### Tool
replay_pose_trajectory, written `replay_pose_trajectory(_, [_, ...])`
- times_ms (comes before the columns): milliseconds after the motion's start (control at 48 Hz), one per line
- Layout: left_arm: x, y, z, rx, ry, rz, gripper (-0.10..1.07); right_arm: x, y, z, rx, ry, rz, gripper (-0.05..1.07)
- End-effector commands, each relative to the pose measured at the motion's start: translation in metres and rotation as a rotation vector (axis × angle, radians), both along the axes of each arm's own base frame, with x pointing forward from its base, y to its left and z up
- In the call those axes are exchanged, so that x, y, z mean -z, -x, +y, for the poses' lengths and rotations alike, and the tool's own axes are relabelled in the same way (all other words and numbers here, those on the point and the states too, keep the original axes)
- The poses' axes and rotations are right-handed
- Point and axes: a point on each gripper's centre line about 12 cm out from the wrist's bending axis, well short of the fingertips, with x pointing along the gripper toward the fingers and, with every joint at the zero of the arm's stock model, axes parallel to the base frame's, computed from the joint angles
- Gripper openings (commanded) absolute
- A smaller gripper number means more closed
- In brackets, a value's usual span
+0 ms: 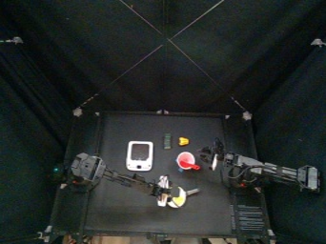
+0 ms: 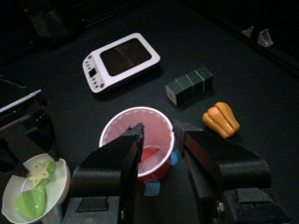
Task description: Grab starfruit bottom
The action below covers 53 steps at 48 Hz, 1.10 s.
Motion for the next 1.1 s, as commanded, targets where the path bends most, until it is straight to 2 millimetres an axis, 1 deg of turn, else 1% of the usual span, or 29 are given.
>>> replay_pose_trajectory(0, [-0.013,-0.003,-0.007,0.005,0.021,-0.030,0.95,-0.003,-0.002,-0.001,0.001,0.008,-0.012,0.74])
replay_pose_trajectory(167, [-0.008,-0.001,-0.012,0.013,0.023,-0.019,0.95,-0.004,-0.002,-0.001,0.001,0.008,-0.012,0.74])
replay_pose_trajectory(396, [-0.014,0.000,-0.015,0.022,0.030,-0.038,0.95,-0.004,-0.002,-0.001,0.001,0.008,-0.012,0.74])
replay_pose_trajectory(521, [-0.013,0.002,-0.017,0.031,0.028,-0.036,0.95,-0.004,-0.002,-0.001,0.001,0.007,-0.010,0.74])
replay_pose_trajectory(1083, [-0.005,0.002,-0.016,0.025,0.027,-0.018,0.95,-0.003,-0.002,-0.001,0.001,0.007,-0.009,0.74])
